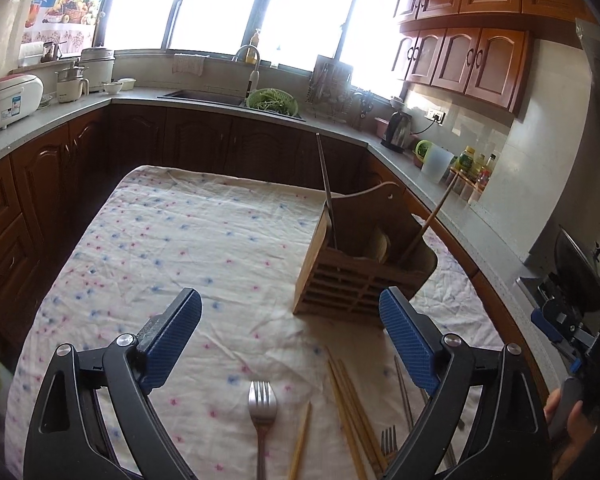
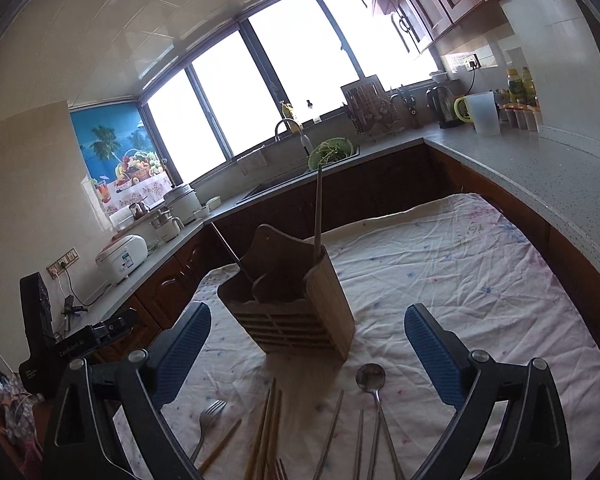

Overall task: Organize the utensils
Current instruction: 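Move both open tools back down to the remaining utensils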

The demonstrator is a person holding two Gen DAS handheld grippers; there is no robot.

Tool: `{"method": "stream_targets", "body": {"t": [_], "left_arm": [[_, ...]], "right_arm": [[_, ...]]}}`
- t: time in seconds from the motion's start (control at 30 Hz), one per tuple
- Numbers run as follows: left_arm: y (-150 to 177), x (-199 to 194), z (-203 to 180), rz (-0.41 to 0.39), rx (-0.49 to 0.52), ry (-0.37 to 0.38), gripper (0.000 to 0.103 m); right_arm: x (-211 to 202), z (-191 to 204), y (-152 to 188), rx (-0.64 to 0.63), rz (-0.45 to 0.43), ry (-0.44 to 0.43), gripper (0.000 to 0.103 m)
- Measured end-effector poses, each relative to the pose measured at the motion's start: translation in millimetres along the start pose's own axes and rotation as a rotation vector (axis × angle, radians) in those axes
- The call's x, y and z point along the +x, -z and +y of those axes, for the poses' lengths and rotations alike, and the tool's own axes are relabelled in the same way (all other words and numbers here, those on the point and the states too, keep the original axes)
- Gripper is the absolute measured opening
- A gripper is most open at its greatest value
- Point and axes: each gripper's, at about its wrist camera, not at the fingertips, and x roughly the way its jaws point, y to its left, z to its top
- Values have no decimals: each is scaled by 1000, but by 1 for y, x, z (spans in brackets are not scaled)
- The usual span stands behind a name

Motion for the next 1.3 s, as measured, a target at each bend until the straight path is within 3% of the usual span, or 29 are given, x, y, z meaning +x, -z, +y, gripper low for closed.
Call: {"method": "stream_targets", "body": {"t": [0.5,0.87,0.97,1.07,1.13,1.2,1.3], "left_arm": [[71,-9,0,162,14,-24,92],[79,11,-21,236,98,-14,92],[80,24,-32,271,137,-5,86],[81,42,-41,322,170,-8,73],[82,54,-46,345,181,-10,63],[82,65,-48,375,180,-8,57],[83,80,-51,413,172,-7,52]], "right_arm": [[-45,-13,69,-20,111,87,99],[-34,-17,75,-31,170,100,98],[-27,-17,73,-46,182,112,96],[-17,-20,70,-52,204,120,87],[-7,-25,69,-51,231,126,75],[4,-29,68,-49,259,133,56],[22,-36,66,-50,301,132,45]]}}
